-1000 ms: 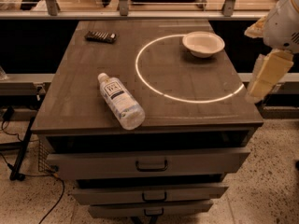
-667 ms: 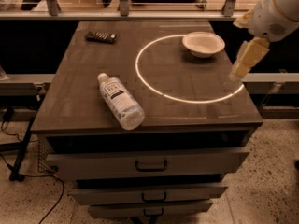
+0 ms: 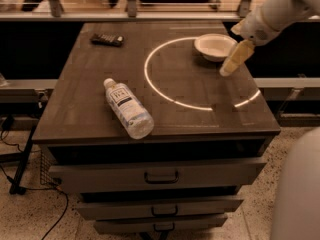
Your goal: Move paper bowl near blue plastic bottle
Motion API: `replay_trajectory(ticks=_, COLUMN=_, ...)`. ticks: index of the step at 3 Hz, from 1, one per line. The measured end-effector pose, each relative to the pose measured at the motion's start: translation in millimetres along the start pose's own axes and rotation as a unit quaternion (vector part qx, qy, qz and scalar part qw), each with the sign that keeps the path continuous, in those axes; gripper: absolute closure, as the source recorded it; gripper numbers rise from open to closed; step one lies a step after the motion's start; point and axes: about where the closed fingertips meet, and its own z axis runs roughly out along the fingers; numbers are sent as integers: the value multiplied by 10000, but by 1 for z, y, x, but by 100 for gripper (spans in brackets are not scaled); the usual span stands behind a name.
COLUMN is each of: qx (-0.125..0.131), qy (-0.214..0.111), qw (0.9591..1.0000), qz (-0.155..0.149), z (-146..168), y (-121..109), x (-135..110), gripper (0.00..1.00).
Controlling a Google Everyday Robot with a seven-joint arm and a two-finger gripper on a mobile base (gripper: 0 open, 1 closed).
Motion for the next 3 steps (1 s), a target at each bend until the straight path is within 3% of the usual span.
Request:
replay_trajectory(ticks=1, qx=-115, qy=-98, qw=9996, qz=256, z=32, y=-16, x=-1, gripper=0)
replay_trajectory(ticks=3, qx=-316, qy=-91, qw=9985, qz=443, z=60, y=-26, x=-5, gripper=57)
